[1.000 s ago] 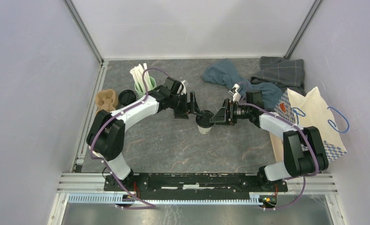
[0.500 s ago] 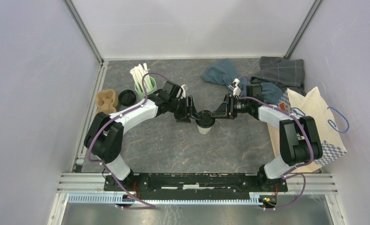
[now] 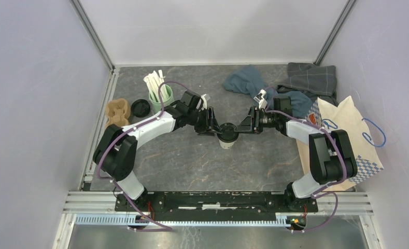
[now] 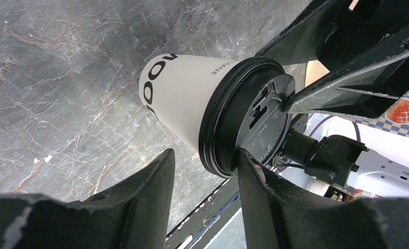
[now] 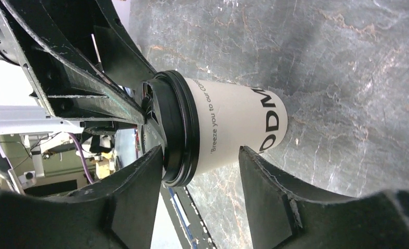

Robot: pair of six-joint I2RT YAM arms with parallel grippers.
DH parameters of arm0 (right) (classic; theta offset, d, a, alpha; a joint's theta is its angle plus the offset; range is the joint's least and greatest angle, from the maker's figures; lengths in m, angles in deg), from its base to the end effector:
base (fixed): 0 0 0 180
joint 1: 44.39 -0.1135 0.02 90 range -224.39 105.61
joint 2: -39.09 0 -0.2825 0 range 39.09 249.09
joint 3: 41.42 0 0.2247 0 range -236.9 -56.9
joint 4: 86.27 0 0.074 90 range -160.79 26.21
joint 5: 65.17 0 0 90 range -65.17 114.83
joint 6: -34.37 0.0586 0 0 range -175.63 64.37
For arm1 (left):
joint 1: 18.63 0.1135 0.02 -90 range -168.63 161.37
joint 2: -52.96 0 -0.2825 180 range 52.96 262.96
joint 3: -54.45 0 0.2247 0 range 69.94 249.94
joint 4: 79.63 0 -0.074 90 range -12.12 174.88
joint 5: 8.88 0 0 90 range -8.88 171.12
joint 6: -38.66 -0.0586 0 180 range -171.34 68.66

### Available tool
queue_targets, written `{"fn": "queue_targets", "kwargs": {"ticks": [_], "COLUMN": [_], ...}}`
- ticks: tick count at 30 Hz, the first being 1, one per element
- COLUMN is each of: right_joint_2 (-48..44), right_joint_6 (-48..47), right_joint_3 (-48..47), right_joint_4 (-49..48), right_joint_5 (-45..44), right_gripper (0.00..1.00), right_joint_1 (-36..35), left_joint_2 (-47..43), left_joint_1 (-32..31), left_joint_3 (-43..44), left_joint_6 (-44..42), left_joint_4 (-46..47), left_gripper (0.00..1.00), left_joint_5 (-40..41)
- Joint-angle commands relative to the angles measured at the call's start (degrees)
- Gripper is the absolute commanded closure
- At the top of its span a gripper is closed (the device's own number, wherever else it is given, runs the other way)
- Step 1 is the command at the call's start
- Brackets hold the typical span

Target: Pack the takeout coffee

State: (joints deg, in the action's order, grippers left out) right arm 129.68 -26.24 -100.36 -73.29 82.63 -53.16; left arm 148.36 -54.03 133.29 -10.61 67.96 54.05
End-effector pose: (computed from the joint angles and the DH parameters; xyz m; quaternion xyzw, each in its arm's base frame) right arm 0.2781 0.0931 0.2042 -0.0388 0.8281 0.5318 0.1733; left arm 0.2656 -0.2215 0.2355 0.0396 0.9134 -0.3826 0.1331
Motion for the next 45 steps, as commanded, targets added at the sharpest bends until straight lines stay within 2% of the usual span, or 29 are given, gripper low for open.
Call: {"fn": "queue_targets", "kwargs": {"ticks": [1, 7, 13, 19, 25, 31, 39, 45], "right_joint_2": [-5.3, -9.4, -8.7, -7.9, -6.7, -3.3, -3.1, -6.2], "right_joint_6": [-1.2, -0.6, -1.4, 1.1, 1.1, -1.7, -4.1, -4.6], "right_joint_3": [-1.3, 0.8, 3.4, 4.5, 4.8, 6.9, 6.7, -1.2], "right_joint_4": [5.0, 6.8, 7.6, 3.2, 2.9, 4.5, 8.2, 12.7], "right_joint_5": [-1.4, -1.5, -1.8, -1.3, -2.3, -8.3, -10.2, -7.7], "right_gripper": [0.35, 0.35, 0.55, 0.60, 0.63, 0.74, 0.75, 0.63], "right_joint_1": [2.2, 3.3, 1.6, 0.5, -0.2, -0.2, -0.1, -0.2], "left_joint_2": [1.1, 1.5, 2.0, 2.2, 2.4, 3.1, 3.5, 1.1], "left_joint_1": [-0.3, -0.4, -0.5, -0.6, -1.4, -1.5, -1.5, -1.5], "left_joint_3": [-0.3, 0.9, 2.3, 2.2, 1.7, 1.3, -0.4, 4.8], "left_joint_6": [-1.0, -1.1, -1.4, -1.4, -0.8, -0.8, -1.2, -1.7], "left_joint_4": [-3.9, -4.1, -4.9, -4.9, -4.1, -3.9, -3.2, -6.6], "left_gripper": [0.46, 0.46, 0.47, 0.47, 0.49, 0.50, 0.52, 0.45], "left_joint_5": [4.3, 3.1, 2.8, 3.2, 3.5, 4.1, 5.1, 4.9]}}
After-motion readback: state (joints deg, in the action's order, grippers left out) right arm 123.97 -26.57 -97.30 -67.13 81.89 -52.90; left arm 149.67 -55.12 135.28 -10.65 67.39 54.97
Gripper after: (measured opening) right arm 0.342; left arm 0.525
